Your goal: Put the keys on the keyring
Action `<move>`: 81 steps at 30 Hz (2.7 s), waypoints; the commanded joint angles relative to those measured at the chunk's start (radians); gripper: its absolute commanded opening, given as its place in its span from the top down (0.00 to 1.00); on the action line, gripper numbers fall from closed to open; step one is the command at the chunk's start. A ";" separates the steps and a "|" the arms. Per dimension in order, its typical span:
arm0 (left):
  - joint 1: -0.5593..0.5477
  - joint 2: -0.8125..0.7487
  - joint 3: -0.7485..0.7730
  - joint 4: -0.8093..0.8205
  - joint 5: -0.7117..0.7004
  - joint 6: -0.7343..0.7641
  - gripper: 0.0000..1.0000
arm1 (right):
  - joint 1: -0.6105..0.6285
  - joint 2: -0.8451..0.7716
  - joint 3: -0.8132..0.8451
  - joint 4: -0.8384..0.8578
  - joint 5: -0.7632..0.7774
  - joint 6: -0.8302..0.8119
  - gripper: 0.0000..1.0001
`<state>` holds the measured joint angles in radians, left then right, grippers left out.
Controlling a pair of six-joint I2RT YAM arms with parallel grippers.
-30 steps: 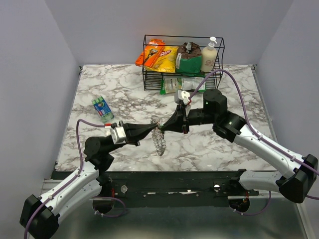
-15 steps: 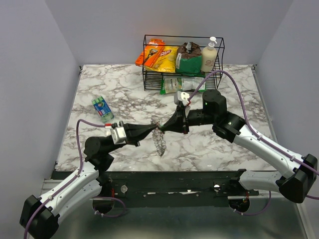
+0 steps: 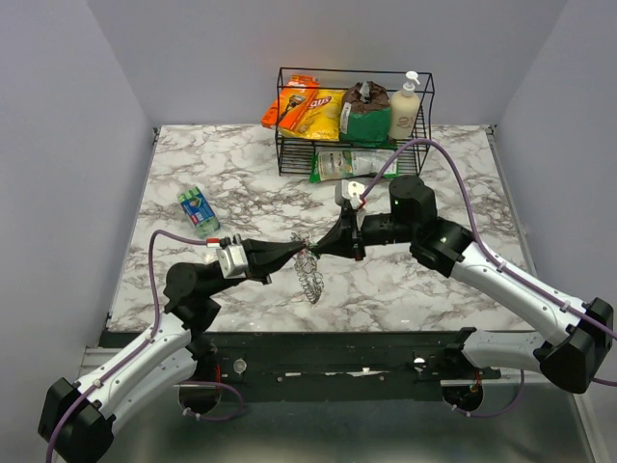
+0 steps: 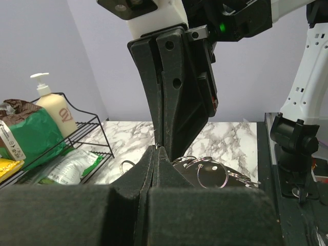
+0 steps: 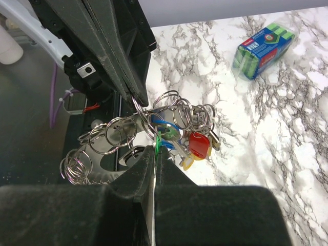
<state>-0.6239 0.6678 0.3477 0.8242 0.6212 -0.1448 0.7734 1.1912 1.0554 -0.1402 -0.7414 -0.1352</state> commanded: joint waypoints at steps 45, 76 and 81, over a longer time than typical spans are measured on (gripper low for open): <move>-0.005 -0.043 0.031 -0.002 -0.006 0.044 1.00 | 0.004 -0.157 -0.100 0.005 0.309 -0.050 0.07; -0.005 0.553 0.213 0.276 -0.121 0.080 1.00 | 0.006 -0.341 -0.290 0.179 0.451 0.031 0.00; -0.005 0.719 0.307 0.297 -0.158 0.106 1.00 | 0.004 -0.340 -0.296 0.171 0.464 0.031 0.00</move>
<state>-0.6243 1.2968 0.5735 0.9993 0.5285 -0.0792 0.7788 0.8555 0.7761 0.0082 -0.3080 -0.1154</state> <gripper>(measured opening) 0.007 0.996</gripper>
